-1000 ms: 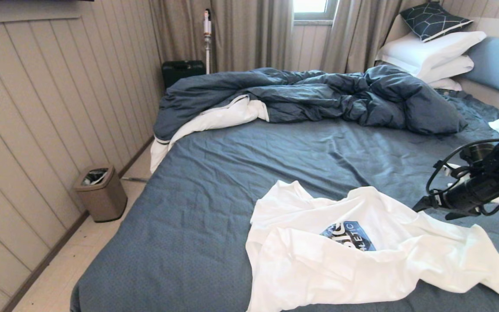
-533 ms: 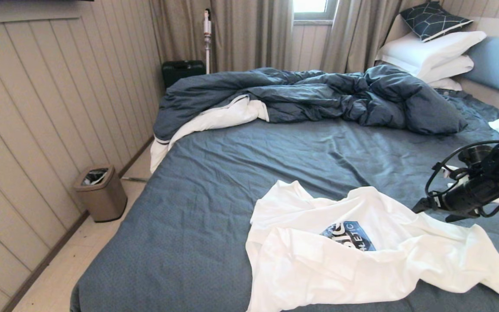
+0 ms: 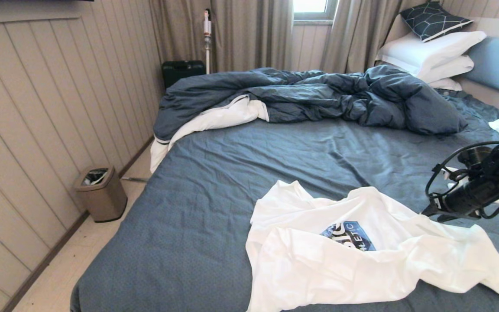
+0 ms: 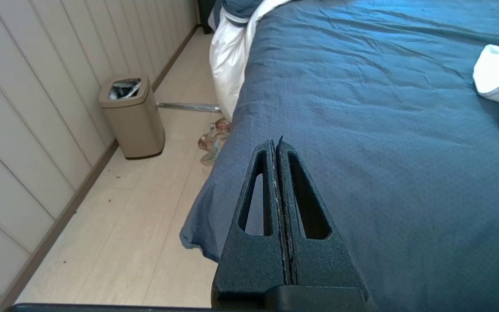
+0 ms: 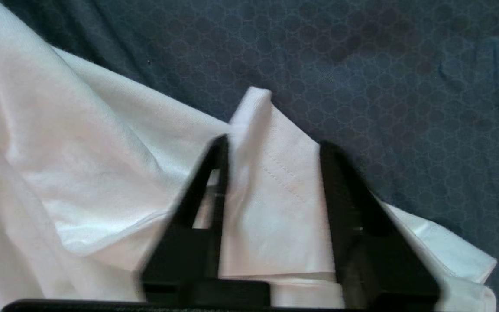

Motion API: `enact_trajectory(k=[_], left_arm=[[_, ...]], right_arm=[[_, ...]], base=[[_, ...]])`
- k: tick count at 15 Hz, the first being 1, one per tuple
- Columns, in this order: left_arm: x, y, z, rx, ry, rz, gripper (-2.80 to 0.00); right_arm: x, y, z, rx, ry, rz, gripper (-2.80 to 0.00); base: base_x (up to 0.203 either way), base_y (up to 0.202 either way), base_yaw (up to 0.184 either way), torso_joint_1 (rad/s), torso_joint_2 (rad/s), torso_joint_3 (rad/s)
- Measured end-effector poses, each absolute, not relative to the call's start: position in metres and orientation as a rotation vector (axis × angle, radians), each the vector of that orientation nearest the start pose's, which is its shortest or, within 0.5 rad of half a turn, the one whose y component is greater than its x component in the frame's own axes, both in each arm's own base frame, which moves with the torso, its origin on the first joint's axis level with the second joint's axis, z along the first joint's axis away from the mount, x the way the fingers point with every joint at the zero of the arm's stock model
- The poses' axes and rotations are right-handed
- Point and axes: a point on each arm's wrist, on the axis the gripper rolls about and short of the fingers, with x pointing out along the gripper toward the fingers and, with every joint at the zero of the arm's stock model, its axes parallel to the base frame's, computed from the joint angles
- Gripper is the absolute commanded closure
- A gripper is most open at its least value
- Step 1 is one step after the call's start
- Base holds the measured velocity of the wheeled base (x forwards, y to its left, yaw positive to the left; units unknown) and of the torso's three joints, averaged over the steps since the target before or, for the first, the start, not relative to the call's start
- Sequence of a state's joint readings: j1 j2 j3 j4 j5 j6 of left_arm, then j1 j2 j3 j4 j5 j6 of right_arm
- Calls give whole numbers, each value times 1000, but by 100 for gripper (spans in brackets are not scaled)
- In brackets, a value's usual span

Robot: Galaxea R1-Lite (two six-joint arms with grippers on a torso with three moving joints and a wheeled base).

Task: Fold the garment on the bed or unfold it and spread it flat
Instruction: Unford the white T-shirt

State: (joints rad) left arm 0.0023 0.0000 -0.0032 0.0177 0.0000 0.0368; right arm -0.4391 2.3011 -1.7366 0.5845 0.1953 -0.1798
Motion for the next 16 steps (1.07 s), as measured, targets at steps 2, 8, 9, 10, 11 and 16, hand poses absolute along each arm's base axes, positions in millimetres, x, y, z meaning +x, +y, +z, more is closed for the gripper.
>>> enact_trajectory(k=[2,8,9,10,11,16], left_arm=[[-23,0,75,37,15,2,0],[-23,0,75,37,15,0,0],[-23,0,75,37,14,0,0],[-23,0,75,37,14,0,0],[-23,0,75,37,14,1,0],[-23,0,75,37,14,0,0]], right_arm=[[391,-178,101,197,1106,-118,0],[392,-179,113,178,1070,-135,0],[394,-180,117,183,1057,-151,0],[397,-182,125,189,1025,-177,0],[402,-185,135,197,983,-215,0],[424,-199,150,213,783,-461,0]], base=[[0,0,0,0,0,0],[0,0,0,0,0,0],[0,0,0,0,0,0],[0,0,0,0,0,0],[0,0,0,0,0,0],[0,0,0,0,0,0]])
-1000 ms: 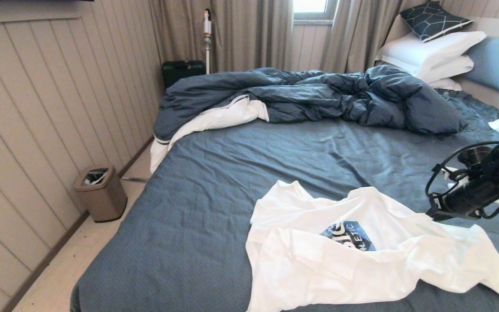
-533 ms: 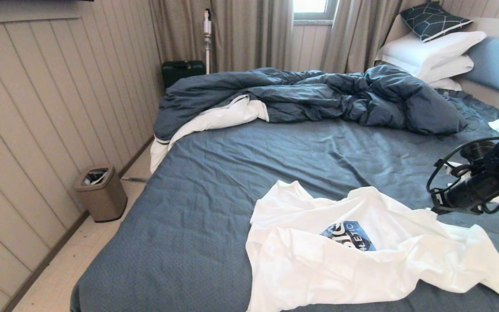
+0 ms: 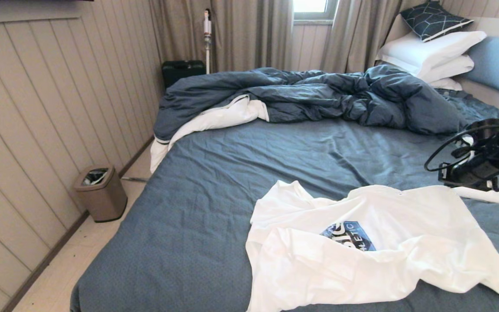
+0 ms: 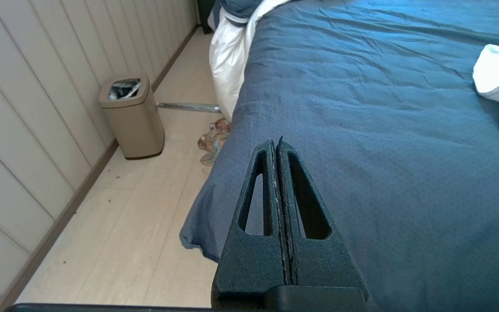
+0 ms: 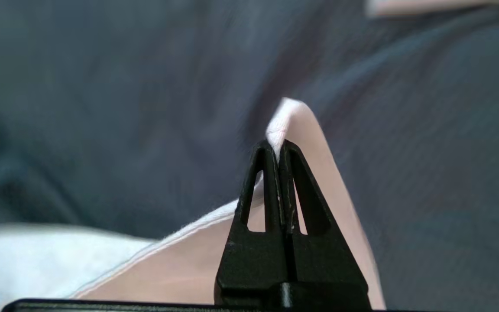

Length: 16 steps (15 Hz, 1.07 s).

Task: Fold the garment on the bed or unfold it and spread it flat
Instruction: Unford the white T-shirt

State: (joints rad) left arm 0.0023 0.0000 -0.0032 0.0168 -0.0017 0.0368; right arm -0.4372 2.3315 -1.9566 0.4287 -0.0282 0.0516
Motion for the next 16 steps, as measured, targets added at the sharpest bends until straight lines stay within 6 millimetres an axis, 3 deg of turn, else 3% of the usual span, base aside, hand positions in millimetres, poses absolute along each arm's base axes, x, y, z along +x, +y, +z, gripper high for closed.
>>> enact_trajectory(k=[6,15,16], left_arm=[[-23,0,75,36,12,1,0],[-23,0,75,37,12,1,0],[-23,0,75,37,12,0,0]], right_arm=[[440,-212,139,169,639,-693,0],[448,-216,107,157,707,-712,0],[448,-216,105,155,712,-712,-280]], base=[[0,0,0,0,0,0],[0,0,0,0,0,0],[0,0,0,0,0,0]])
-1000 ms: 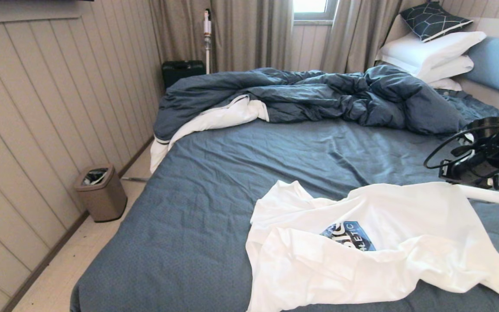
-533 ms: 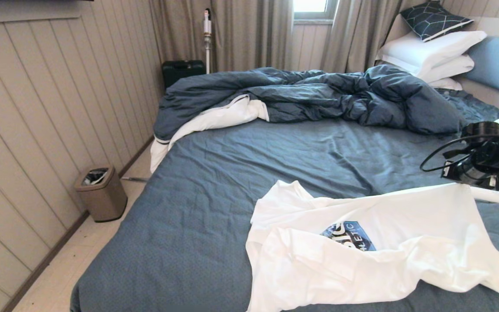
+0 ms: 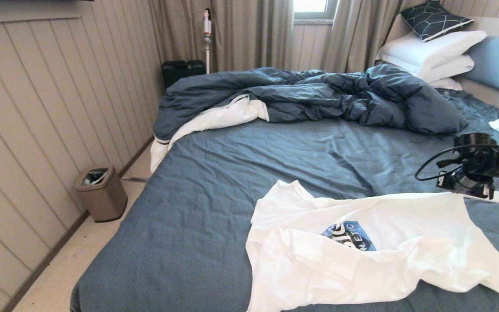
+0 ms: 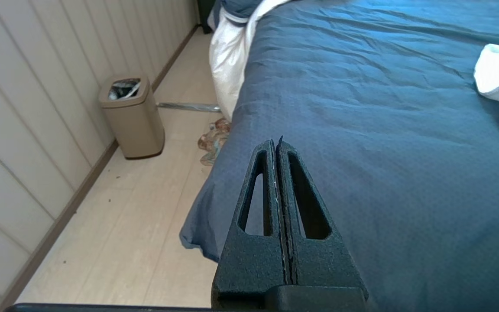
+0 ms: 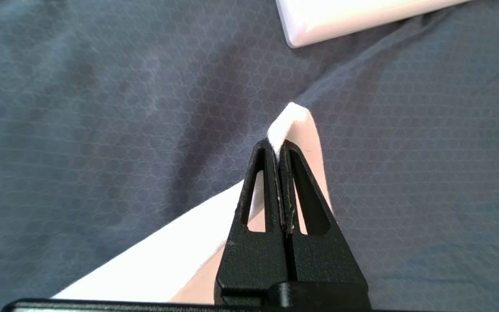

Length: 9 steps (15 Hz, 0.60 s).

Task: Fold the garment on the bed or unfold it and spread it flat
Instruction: Unford the white T-shirt

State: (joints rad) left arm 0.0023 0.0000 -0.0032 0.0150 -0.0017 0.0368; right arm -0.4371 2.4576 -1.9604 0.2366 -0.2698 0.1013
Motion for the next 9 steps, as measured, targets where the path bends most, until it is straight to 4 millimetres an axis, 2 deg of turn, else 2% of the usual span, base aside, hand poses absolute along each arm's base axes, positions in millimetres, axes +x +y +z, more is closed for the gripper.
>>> enact_trajectory(k=[5,9], left_arm=[[-23,0,75,37,12,0,0],[-23,0,75,35,12,0,0]], right_arm=[[447,-218,106,150,708,-715,-280],[436,-226,132,179,648,-720,-280]], base=[[0,0,0,0,0,0],[0,0,0,0,0,0]])
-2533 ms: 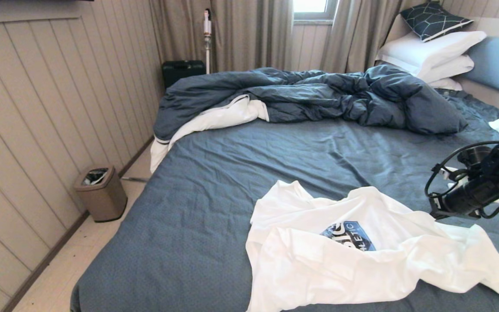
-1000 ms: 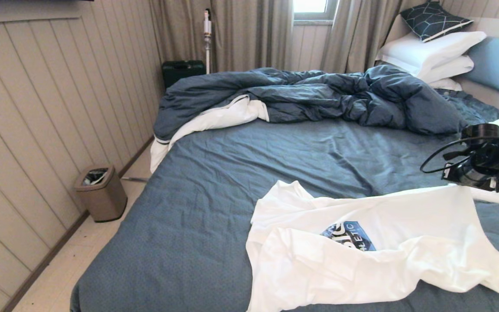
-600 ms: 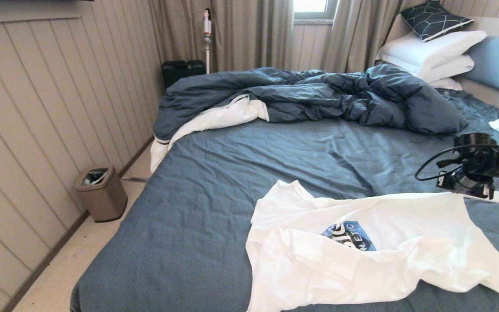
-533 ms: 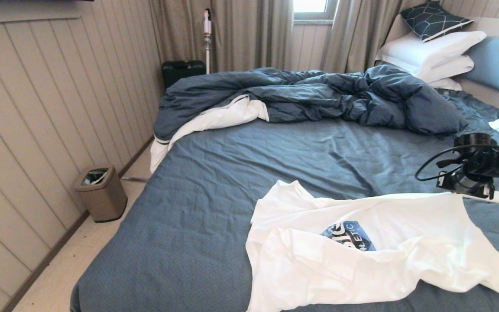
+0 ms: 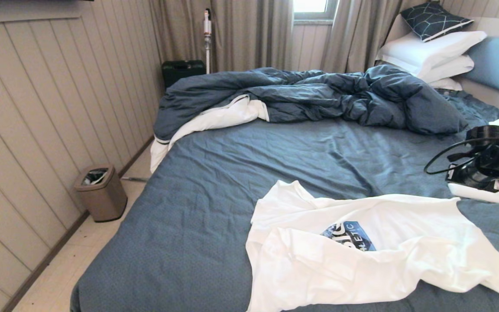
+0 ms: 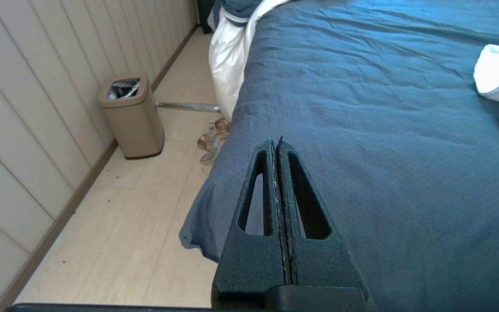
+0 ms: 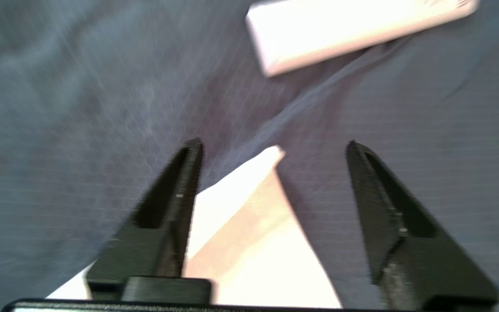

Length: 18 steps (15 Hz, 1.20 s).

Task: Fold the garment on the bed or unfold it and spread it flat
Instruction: Unford the white T-shirt

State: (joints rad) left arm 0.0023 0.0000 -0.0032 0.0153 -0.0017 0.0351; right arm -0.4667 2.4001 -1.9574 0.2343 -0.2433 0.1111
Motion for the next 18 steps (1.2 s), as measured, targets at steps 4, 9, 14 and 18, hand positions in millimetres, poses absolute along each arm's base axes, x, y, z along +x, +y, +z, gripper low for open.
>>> enact_trajectory(k=[4,9,14,18], left_arm=[[-23,0,75,29,15,0,0],[-23,0,75,26,15,1,0],[-23,0,75,23,14,0,0],[-24,0,75,27,27,3,0]], right_arm=[[413,-217,170,242,598,-637,-280],[349,-175,179,342,757,-421,0],[285,-126,190,362,824,-233,0],[251,-99,194,389,824,-159,0]], base=[[0,0,0,0,0,0],[0,0,0,0,0,0],[0,0,0,0,0,0],[0,0,0,0,0,0]])
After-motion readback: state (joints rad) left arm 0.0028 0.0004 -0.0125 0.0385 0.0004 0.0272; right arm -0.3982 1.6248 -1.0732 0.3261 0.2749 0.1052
